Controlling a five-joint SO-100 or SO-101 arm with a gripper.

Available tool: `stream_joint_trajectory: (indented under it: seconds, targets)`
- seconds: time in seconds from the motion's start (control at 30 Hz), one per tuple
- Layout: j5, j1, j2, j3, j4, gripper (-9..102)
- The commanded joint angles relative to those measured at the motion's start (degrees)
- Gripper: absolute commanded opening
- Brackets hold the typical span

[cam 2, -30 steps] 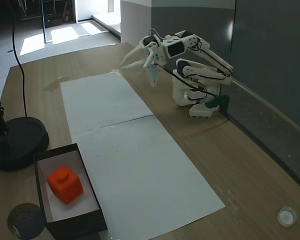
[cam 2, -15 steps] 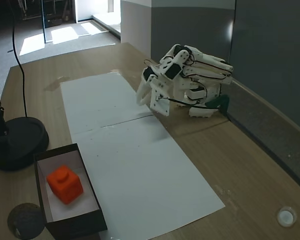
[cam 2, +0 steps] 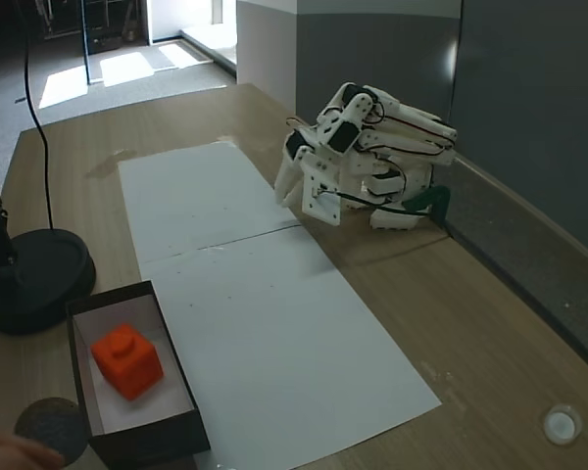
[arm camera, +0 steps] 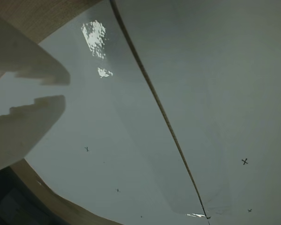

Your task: Grab a orange square and put it in the box.

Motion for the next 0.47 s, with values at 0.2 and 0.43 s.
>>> stream_joint_trajectory:
  seconds: [0.2, 0.43]
  targets:
    - [0.53, -0.09, 1.23, -3.25, 0.53, 0]
    - [4.66, -0.09, 1.32, -3.25, 0.53, 0]
